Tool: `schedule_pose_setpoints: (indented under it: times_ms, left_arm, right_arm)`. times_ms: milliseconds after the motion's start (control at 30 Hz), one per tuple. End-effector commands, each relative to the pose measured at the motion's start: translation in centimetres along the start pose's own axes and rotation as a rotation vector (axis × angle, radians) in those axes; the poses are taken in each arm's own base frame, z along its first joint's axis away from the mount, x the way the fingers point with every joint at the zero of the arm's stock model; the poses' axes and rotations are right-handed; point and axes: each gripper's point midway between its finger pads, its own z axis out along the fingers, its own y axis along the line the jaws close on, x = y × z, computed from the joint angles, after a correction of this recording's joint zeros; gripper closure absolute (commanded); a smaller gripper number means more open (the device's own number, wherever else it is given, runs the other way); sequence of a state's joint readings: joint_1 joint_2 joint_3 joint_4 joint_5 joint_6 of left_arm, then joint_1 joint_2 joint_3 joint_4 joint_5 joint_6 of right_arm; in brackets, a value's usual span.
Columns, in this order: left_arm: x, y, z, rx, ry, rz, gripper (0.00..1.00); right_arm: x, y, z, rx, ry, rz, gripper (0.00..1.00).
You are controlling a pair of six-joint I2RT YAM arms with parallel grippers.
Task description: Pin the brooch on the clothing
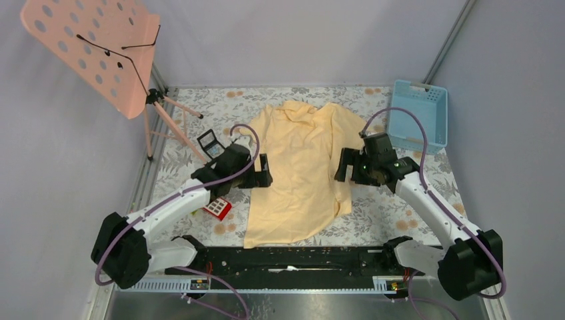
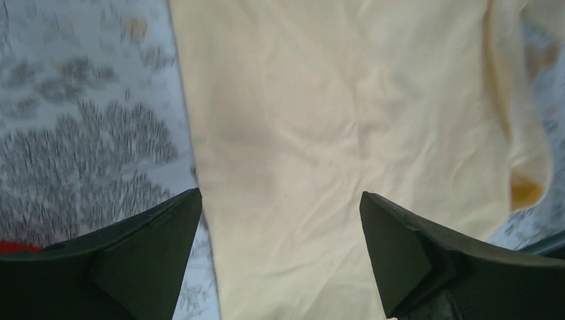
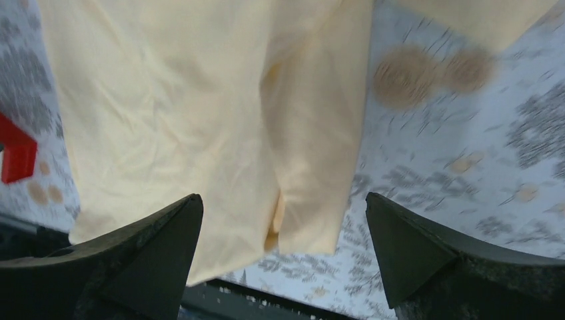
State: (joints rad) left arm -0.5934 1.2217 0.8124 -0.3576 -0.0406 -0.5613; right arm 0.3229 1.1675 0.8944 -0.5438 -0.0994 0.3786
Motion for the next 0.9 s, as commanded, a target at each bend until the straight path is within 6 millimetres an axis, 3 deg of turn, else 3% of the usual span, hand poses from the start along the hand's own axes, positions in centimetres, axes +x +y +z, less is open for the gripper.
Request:
schedule_pose_setpoints:
  times_ms: [0, 100, 167, 333, 500, 700, 867]
  left_arm:
    - [5.2, 2.7, -1.2, -0.082, 0.05, -0.068, 0.01]
    - [8.2, 3.3, -1.6, -0.088, 0.099, -0.072, 0.01]
    - [9.2, 3.5, -1.8, -0.095, 0.114, -0.067, 0.01]
    - [10.4, 3.2, -1.9, -0.076, 0.133, -0.072, 0.06]
    - [12.0, 3.6, -1.3, -0.091, 0.177, -0.058, 0.25]
    - [13.2, 4.0, -0.9, -0.132, 0.217, -0.042, 0.3]
    - [14.3, 4.8, -0.3, -0.191, 0.228, -0.017, 0.34]
  right_arm:
    - [6.7, 1.4, 0.1, -0.062, 0.144, 0.03, 0.0]
    - [10.1, 0.2, 0.6, -0.025, 0.213, 0.029, 0.0]
    - [11.5, -0.3, 0.6, -0.013, 0.241, 0.031, 0.0]
    - [13.0, -0.5, 0.6, -0.022, 0.253, 0.04, 0.08]
    - [13.5, -0.3, 1.1, -0.052, 0.235, 0.062, 0.17]
    - [12.7, -0.3, 1.3, -0.043, 0.202, 0.051, 0.39]
    - [11.5, 0.2, 0.9, -0.045, 0.181, 0.037, 0.78]
